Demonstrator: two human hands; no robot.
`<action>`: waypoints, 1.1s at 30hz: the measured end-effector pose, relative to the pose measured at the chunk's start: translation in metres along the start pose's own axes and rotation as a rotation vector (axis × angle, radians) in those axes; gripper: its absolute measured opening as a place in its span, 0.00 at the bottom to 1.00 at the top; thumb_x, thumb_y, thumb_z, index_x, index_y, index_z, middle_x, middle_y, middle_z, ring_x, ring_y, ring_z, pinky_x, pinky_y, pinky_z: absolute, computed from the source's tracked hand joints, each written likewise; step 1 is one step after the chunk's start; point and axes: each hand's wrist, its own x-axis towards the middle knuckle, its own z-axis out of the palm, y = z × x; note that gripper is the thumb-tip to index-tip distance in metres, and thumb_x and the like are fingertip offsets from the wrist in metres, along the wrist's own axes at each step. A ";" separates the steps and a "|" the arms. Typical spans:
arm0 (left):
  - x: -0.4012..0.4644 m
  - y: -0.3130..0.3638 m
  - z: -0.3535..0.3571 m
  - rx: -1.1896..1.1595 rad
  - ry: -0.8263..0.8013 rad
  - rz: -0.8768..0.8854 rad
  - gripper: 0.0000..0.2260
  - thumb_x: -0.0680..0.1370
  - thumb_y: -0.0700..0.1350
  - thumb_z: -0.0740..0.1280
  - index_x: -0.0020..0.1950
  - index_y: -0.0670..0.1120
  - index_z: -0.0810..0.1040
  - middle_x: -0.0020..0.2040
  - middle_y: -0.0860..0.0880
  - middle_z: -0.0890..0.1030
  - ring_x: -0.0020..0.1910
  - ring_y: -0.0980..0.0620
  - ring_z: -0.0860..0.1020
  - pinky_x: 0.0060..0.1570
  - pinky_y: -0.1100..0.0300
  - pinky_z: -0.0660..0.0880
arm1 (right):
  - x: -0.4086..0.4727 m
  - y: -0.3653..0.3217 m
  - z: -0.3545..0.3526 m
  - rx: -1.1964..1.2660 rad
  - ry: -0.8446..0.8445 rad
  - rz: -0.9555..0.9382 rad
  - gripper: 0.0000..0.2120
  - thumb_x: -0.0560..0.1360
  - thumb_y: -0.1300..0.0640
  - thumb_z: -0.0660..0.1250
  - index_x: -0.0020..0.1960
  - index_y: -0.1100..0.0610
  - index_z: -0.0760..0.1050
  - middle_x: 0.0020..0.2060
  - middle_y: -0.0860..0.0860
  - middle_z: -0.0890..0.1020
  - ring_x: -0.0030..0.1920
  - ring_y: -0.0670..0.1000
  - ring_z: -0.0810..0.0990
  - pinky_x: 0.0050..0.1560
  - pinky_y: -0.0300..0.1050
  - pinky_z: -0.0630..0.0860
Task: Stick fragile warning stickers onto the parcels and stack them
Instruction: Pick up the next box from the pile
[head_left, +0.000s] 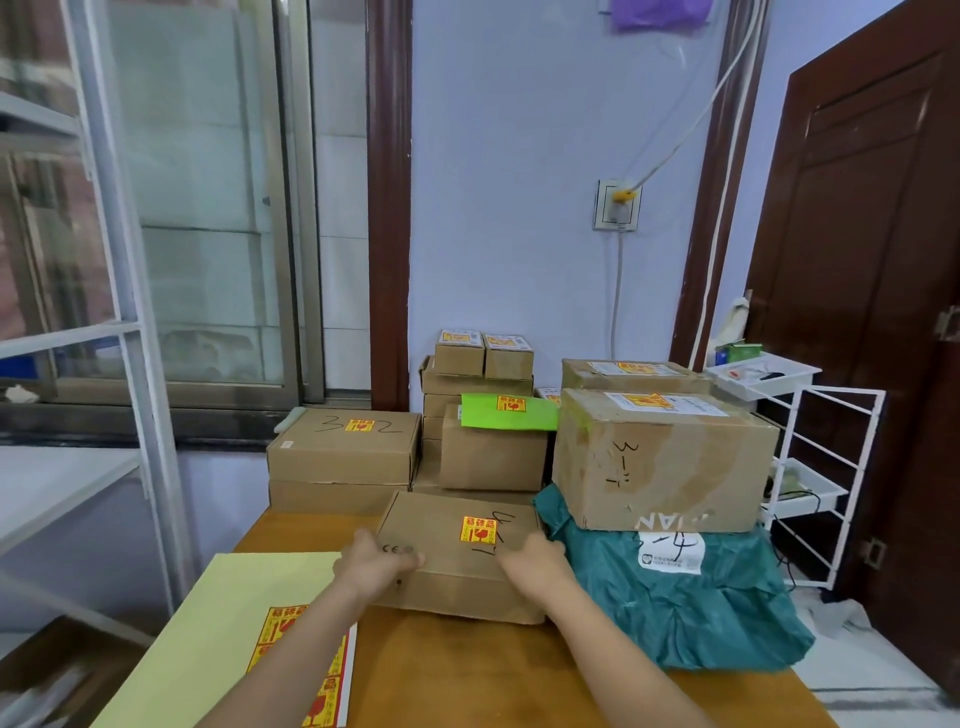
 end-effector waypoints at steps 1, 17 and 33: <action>-0.001 0.001 -0.003 -0.008 0.009 0.006 0.31 0.64 0.52 0.79 0.58 0.47 0.65 0.59 0.44 0.75 0.59 0.42 0.74 0.59 0.44 0.75 | -0.001 -0.001 -0.001 0.017 0.014 -0.008 0.28 0.78 0.47 0.59 0.71 0.63 0.61 0.67 0.61 0.64 0.58 0.57 0.73 0.57 0.44 0.73; -0.013 0.020 -0.053 -0.187 0.104 0.085 0.28 0.71 0.47 0.75 0.63 0.46 0.62 0.59 0.45 0.71 0.57 0.45 0.72 0.53 0.52 0.71 | -0.017 -0.035 -0.007 0.300 0.189 -0.094 0.19 0.76 0.55 0.62 0.66 0.60 0.69 0.63 0.58 0.64 0.65 0.59 0.63 0.66 0.47 0.66; -0.001 0.043 -0.075 -0.194 0.416 0.050 0.25 0.73 0.54 0.72 0.62 0.44 0.65 0.58 0.43 0.75 0.56 0.42 0.75 0.54 0.44 0.75 | -0.012 -0.060 0.003 0.570 0.163 -0.213 0.30 0.76 0.59 0.61 0.76 0.52 0.56 0.67 0.53 0.63 0.66 0.57 0.66 0.66 0.57 0.68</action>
